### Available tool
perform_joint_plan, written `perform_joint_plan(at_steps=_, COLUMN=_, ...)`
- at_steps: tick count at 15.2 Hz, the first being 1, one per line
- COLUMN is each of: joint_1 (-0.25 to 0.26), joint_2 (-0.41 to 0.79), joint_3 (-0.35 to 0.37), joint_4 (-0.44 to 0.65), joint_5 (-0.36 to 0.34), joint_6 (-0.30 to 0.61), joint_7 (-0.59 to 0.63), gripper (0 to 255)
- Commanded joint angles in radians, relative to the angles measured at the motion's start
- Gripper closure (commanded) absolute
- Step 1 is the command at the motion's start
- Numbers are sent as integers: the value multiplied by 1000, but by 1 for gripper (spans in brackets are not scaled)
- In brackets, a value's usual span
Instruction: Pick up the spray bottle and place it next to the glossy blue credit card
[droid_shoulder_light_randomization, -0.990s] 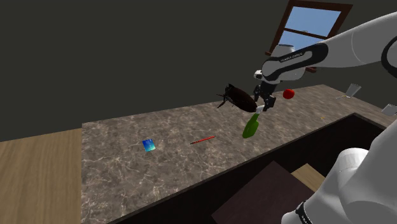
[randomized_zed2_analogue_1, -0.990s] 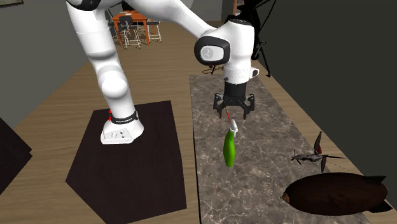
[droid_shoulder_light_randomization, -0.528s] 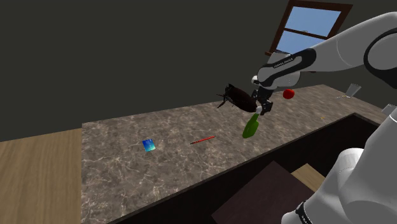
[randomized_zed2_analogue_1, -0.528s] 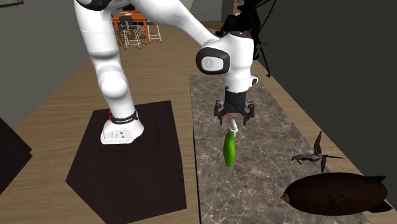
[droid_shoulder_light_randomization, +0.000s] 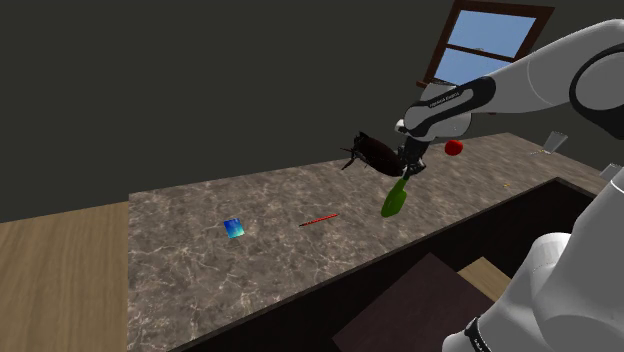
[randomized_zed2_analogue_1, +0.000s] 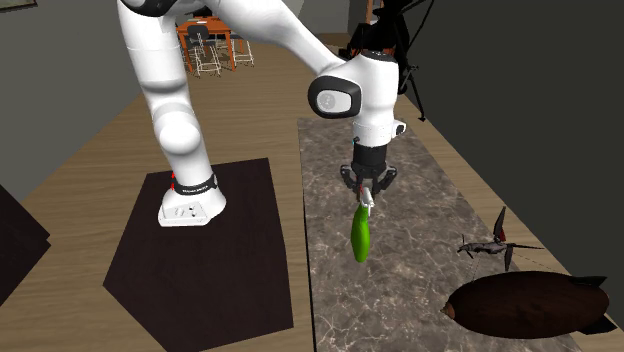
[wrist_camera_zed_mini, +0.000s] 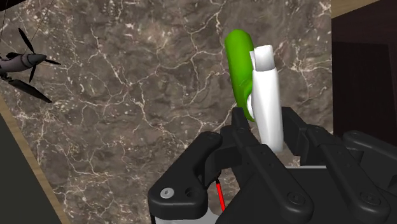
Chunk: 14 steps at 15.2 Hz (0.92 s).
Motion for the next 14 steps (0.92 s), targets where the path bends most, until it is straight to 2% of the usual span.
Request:
perform_joint_plan(at_steps=1, joint_1=0, joint_2=0, joint_3=0, joint_4=0, joint_5=0, joint_6=0, joint_7=0, gripper=255)
perform_joint_plan(at_steps=8, joint_1=0, joint_2=0, joint_3=0, joint_4=0, joint_5=0, joint_6=0, joint_7=0, gripper=255)
perform_joint_plan(at_steps=14, joint_1=7, joint_2=-60, joint_3=-1, joint_4=36, joint_5=-54, joint_6=-80, joint_7=35, gripper=255)
